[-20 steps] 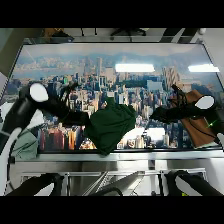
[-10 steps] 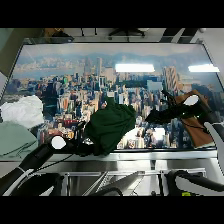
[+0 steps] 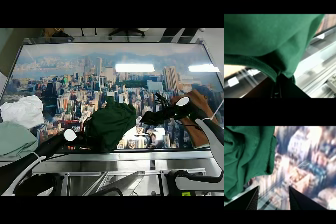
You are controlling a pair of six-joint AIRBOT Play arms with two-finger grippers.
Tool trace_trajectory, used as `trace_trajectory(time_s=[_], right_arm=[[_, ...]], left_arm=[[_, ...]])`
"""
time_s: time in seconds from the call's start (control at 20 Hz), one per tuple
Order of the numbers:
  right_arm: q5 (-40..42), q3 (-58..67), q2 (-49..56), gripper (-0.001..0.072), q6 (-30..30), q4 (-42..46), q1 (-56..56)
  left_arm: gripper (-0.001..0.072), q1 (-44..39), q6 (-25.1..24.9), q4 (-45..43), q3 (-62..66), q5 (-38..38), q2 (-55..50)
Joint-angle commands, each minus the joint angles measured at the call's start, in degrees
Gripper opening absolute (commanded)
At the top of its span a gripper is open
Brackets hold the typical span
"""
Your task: Fold the shirts.
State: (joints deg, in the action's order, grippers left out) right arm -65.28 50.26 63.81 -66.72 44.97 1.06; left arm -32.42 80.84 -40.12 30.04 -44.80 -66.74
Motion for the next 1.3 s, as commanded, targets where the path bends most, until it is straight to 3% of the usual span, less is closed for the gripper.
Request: trace_trajectory(time_s=[0.0,0.3,0.5,0.6,0.8,0.95,1.25], right_arm=[[5.8,0.0,1.8,0.0434,0.8,-0.3,-2.6],[11.4,0.0,6.3,0.0434,0.8,-0.3,-10.0],[13.6,0.0,7.4,0.0416,4.6,-8.7,-12.1],[13.0,0.1,7.3,0.0023,7.8,-12.4,-12.1],[4.5,5.5,3.5,0.0025,8.6,-12.9,-10.2],[-5.0,18.0,-4.9,0.0024,8.2,-15.6,-5.3],[-5.4,48.8,-18.2,0.0024,8.8,-17.6,-1.6]], left_arm=[[0.0022,6.4,-1.3,-2.6,1.4,-5.1,3.0],[0.0022,17.7,-2.7,-2.4,1.4,-10.1,9.4],[0.0022,19.1,-3.8,-2.3,1.4,-10.6,10.0],[0.0022,19.1,-4.3,-2.3,1.4,-10.3,10.1],[0.002,20.0,-6.0,-2.4,7.4,-12.4,12.4],[0.002,26.8,-5.8,-2.3,20.8,-18.6,19.1],[0.002,42.3,-5.6,-1.7,55.3,-28.2,27.3]])
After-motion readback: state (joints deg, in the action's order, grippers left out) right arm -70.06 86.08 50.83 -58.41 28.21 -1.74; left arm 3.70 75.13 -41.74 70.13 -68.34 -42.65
